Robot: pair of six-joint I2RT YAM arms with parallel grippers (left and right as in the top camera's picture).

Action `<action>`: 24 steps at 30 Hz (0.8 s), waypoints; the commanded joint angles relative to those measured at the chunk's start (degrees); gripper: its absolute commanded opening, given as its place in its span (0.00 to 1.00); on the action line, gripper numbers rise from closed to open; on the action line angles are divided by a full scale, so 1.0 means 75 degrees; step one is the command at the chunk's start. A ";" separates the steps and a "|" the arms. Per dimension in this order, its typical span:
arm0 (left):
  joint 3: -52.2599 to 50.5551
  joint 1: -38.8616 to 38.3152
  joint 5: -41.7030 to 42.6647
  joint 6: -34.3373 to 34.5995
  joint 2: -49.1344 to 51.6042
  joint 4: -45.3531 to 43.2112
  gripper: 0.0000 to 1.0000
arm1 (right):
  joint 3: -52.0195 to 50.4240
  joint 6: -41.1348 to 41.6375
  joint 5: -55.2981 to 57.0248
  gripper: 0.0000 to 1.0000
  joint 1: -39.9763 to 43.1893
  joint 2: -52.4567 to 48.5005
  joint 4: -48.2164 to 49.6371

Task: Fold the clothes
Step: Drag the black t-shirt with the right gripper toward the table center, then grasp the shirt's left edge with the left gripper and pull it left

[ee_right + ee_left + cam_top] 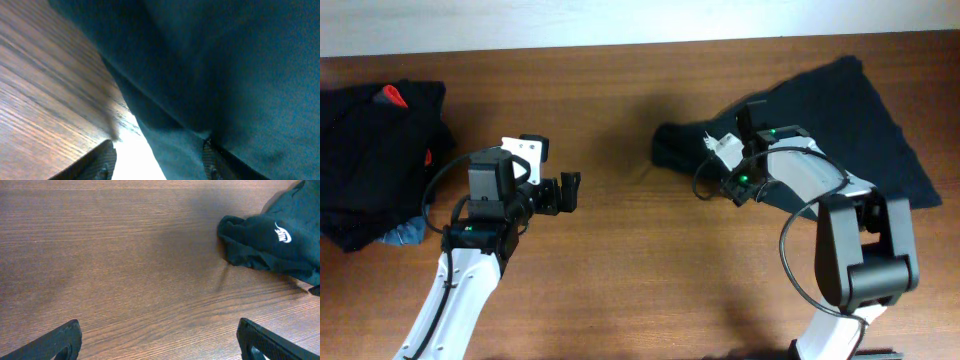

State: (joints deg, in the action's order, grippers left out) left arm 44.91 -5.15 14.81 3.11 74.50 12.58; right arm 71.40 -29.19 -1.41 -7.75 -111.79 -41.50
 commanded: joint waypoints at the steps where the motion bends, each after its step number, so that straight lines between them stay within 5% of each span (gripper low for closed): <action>1: 0.0134 -0.0009 0.0058 0.0073 -0.0003 -0.0023 0.99 | -0.0085 0.0050 0.0087 0.45 -0.0009 -0.0198 0.0026; 5: 0.0137 -0.0009 0.0058 0.0073 -0.0003 -0.0023 0.99 | -0.0020 0.0583 0.0321 0.05 -0.0009 -0.0172 -0.0015; 10: 0.0134 -0.0009 0.0055 0.0073 -0.0003 -0.0023 0.99 | 0.0941 0.0775 -0.0006 0.04 -0.0117 0.0221 -0.1466; 15: 0.0137 -0.0009 0.0055 0.0073 -0.0003 -0.0096 0.99 | 0.4328 -0.0866 -0.2037 0.04 -0.0525 0.0560 -0.5289; 16: 0.0134 -0.0009 0.0055 0.0073 -0.0003 -0.0122 0.99 | 0.4680 -0.0833 -0.2011 0.05 -0.0527 0.0560 -0.5321; 19: 0.0134 -0.0009 0.0058 0.0073 -0.0003 -0.0181 0.99 | 0.5132 0.0810 -0.1177 0.50 -0.0242 0.0510 -0.4342; 24: 0.0134 -0.0009 0.0061 0.0073 -0.0003 -0.0102 0.99 | 0.4972 0.0822 -0.1151 0.55 0.0131 0.0181 -0.4572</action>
State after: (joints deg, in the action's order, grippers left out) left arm 44.91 -5.15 14.81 3.11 74.50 11.60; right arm 109.80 -24.73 -10.85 -7.66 -108.90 -75.00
